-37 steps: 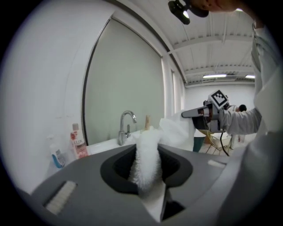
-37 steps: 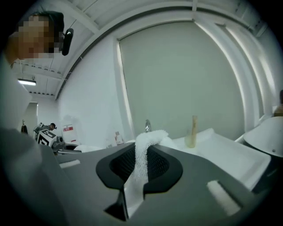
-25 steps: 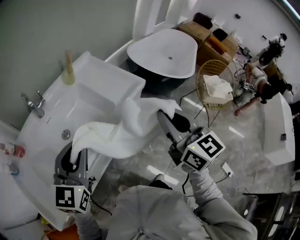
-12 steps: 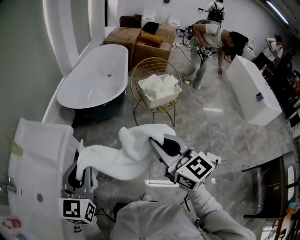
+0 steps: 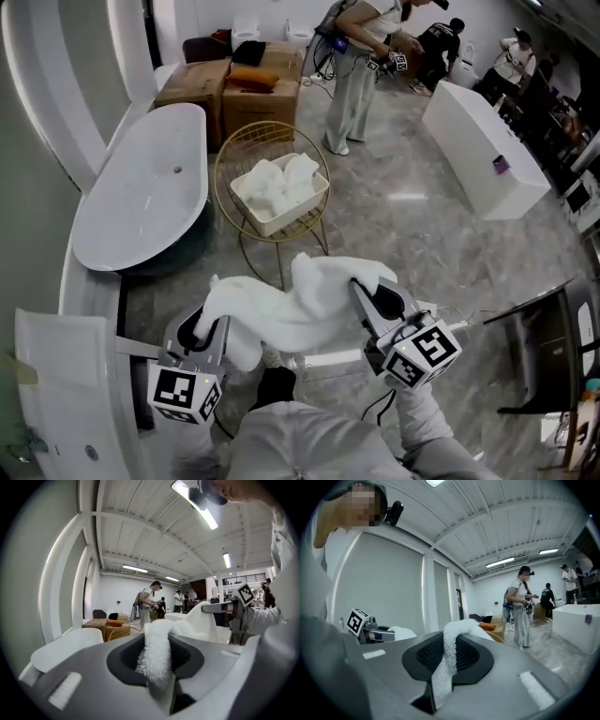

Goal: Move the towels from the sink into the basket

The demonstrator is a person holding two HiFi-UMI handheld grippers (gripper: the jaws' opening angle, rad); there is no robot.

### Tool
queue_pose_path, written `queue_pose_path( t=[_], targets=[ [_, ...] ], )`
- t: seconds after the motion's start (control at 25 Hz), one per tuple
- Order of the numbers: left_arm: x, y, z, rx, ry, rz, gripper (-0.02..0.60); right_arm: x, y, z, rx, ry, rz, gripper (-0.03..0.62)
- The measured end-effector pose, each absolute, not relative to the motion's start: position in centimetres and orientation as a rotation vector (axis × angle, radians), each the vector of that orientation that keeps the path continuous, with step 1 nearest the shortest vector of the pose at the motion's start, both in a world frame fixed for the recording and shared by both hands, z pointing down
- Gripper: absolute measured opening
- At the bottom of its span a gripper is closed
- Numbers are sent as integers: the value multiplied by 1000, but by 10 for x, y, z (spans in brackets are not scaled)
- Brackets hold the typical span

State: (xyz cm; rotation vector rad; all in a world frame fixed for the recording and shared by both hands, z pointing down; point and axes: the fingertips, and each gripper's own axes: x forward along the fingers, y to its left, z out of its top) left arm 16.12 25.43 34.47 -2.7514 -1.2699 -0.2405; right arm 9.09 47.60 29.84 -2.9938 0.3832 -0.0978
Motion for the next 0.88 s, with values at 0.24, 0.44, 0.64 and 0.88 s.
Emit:
queue_pose_path(
  t=[0.24, 0.44, 0.64, 0.88],
  targets=[
    [257, 333, 363, -2647, -1455, -262, 150, 165, 539, 305, -3030, 193, -144, 37],
    [325, 379, 370, -2566, -1566, -269, 150, 233, 572, 305, -3061, 114, -187, 35],
    [388, 423, 353, -2554, -1620, -214, 150, 311, 600, 297, -3058, 88, -158, 35],
    [463, 473, 326, -2567, -1595, -92, 150, 400, 624, 282, -3082, 175, -84, 37]
  ],
)
